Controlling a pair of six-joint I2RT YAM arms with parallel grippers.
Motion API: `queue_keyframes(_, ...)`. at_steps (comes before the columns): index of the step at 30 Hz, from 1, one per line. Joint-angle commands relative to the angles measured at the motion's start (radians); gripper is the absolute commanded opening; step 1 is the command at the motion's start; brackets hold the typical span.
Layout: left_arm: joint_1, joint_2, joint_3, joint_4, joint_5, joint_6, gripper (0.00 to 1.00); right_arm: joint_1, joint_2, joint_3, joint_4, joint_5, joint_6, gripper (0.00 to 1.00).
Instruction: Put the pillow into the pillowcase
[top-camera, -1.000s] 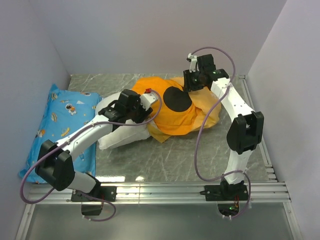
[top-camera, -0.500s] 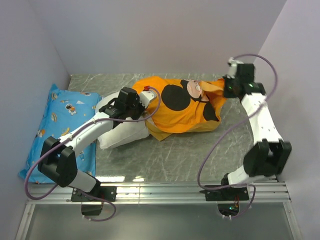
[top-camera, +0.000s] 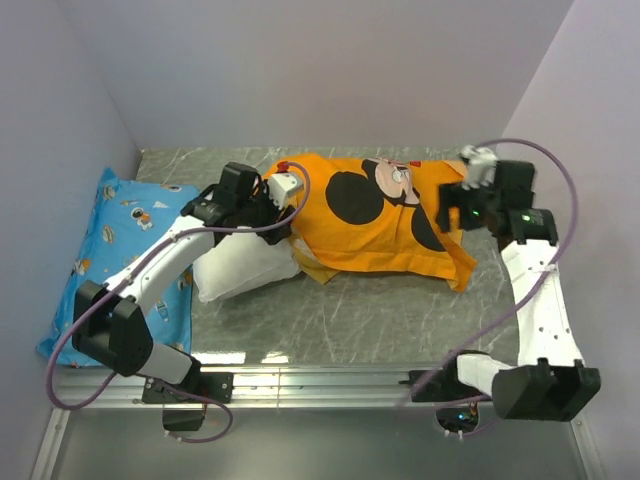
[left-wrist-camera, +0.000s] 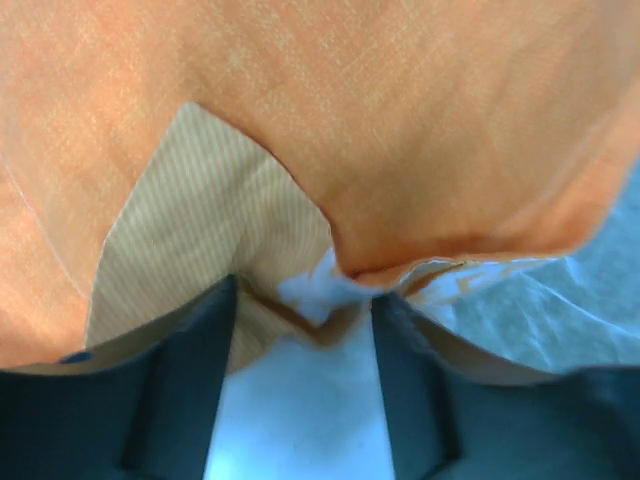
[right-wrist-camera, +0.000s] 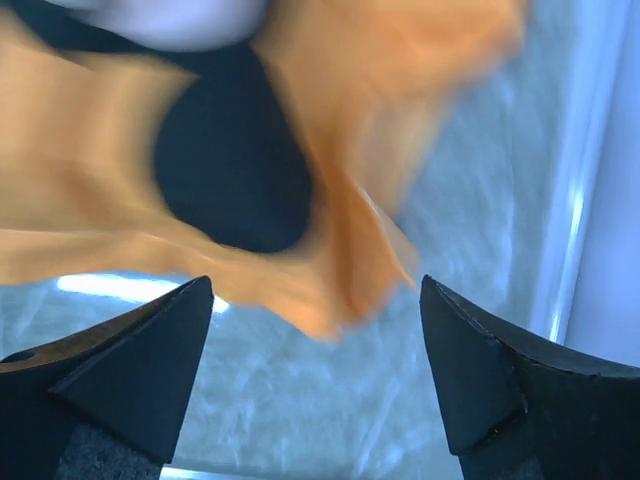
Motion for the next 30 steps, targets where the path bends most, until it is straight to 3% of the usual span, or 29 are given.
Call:
queue_keyframes(1, 0.049, -0.126, 0.041, -0.105, 0.172, 0.052, 0.67, 0.237, 0.03, 0.115, 0.136, -0.061, -0.029, 0.91)
queue_keyframes(2, 0.063, -0.149, 0.032, -0.108, 0.18, 0.046, 0.68, 0.336, 0.051, 0.134, 0.182, -0.061, -0.025, 0.91)
queue_keyframes(4, 0.13, -0.212, 0.021, -0.122, 0.219, 0.026, 0.71, 0.411, 0.151, 0.227, 0.224, -0.049, 0.016, 0.89)
queue_keyframes(8, 0.233, -0.251, 0.007, -0.055, 0.124, -0.054, 0.74, 0.513, 0.364, 0.431, 0.276, -0.111, 0.1, 0.86)
queue_keyframes(15, 0.359, -0.125, 0.022, 0.012, 0.074, -0.175, 0.75, 0.667, 0.752, 0.727, 0.33, -0.06, 0.269, 0.89)
queue_keyframes(20, 0.4, -0.044, -0.001, 0.06, -0.029, -0.249, 0.77, 0.739, 0.904, 0.836, 0.363, 0.054, 0.3, 0.89)
queue_keyframes(23, 0.425, 0.005, -0.016, 0.059, -0.026, -0.278, 0.74, 0.767, 0.989, 0.852, 0.334, 0.016, 0.303, 0.72)
queue_keyframes(24, 0.434, 0.015, -0.024, 0.062, 0.0, -0.287, 0.71, 0.773, 0.993, 0.812, 0.327, -0.039, 0.297, 0.53)
queue_keyframes(26, 0.436, 0.044, -0.03, 0.066, 0.046, -0.282, 0.66, 0.788, 0.984, 0.769, 0.296, -0.11, 0.289, 0.34)
queue_keyframes(27, 0.436, 0.052, -0.034, 0.072, 0.065, -0.284, 0.59, 0.803, 0.943, 0.708, 0.297, -0.215, 0.292, 0.19)
queue_keyframes(29, 0.436, 0.075, -0.044, 0.097, 0.166, -0.289, 0.5, 0.822, 0.87, 0.617, 0.363, -0.326, 0.309, 0.08)
queue_keyframes(30, 0.434, 0.084, -0.044, 0.106, 0.192, -0.29, 0.4, 0.86, 0.772, 0.517, 0.398, -0.393, 0.306, 0.02)
